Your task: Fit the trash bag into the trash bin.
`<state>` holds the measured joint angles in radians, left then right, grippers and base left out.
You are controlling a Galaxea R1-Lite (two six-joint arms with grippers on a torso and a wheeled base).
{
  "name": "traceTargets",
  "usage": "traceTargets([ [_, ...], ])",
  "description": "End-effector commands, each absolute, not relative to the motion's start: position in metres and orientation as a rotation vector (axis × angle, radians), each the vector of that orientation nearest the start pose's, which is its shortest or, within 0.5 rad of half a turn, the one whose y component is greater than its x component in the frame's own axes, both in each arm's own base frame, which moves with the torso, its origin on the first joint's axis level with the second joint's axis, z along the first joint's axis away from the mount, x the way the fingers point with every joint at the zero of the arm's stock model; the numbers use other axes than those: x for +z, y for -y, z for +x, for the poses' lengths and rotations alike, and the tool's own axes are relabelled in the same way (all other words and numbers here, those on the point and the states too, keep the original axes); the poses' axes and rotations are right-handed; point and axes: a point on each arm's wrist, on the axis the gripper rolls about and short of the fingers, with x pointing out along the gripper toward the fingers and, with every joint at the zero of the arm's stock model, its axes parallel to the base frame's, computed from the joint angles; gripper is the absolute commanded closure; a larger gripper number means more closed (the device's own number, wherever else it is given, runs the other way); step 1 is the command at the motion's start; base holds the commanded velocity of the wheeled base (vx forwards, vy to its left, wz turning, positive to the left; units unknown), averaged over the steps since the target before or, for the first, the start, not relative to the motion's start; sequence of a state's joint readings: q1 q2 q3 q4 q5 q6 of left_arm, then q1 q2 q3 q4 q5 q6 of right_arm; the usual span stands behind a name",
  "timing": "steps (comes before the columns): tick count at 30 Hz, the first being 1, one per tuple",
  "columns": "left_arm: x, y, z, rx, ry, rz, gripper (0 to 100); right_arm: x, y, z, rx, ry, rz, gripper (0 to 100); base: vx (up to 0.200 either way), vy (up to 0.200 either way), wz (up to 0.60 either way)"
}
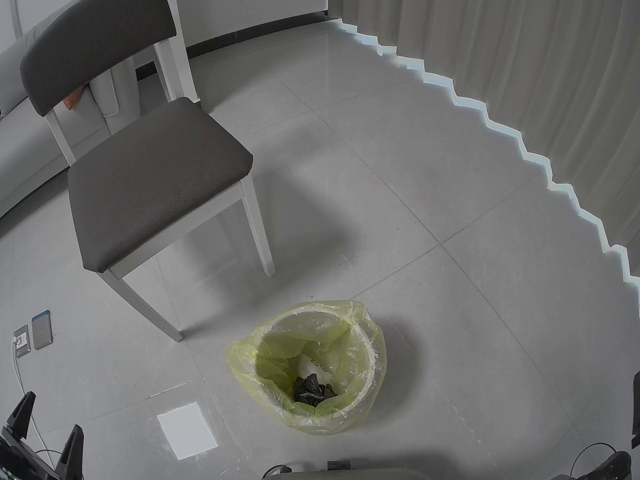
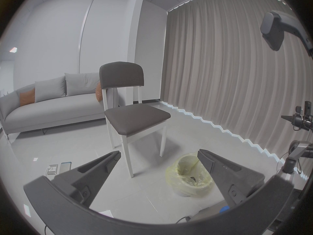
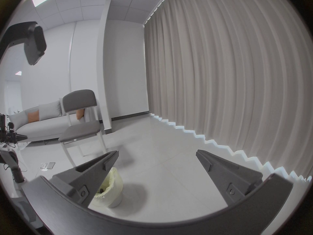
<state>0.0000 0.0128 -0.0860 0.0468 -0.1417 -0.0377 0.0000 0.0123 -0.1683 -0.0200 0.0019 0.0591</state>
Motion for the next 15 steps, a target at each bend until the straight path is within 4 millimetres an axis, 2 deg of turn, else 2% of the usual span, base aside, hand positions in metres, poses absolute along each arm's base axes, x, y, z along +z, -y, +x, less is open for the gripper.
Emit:
traceTargets([
  [1,0.083,0.003,-0.026,-0.130,0.006,-0.027,0,0.111,-0.001,-0.034,0.042,0.154,0.051,0,0.000,0.000,0.00],
  [9,0.083,0.003,-0.026,-0.130,0.006,-0.029,0,0.096,-0.001,-0.028,0.045,0.108,0.045,0,0.000,0.000,0.00],
  [10,0.083,0.003,-0.026,-0.131,0.005,-0.035,0,0.085,-0.001,-0.023,0.028,0.090,0.048,0,0.000,0.000,0.00],
  [15,0.082,0.002,-0.025,-0.106,0.005,-0.021,0,0.083,0.000,-0.023,0.009,0.076,0.070,0,0.000,0.000,0.00],
])
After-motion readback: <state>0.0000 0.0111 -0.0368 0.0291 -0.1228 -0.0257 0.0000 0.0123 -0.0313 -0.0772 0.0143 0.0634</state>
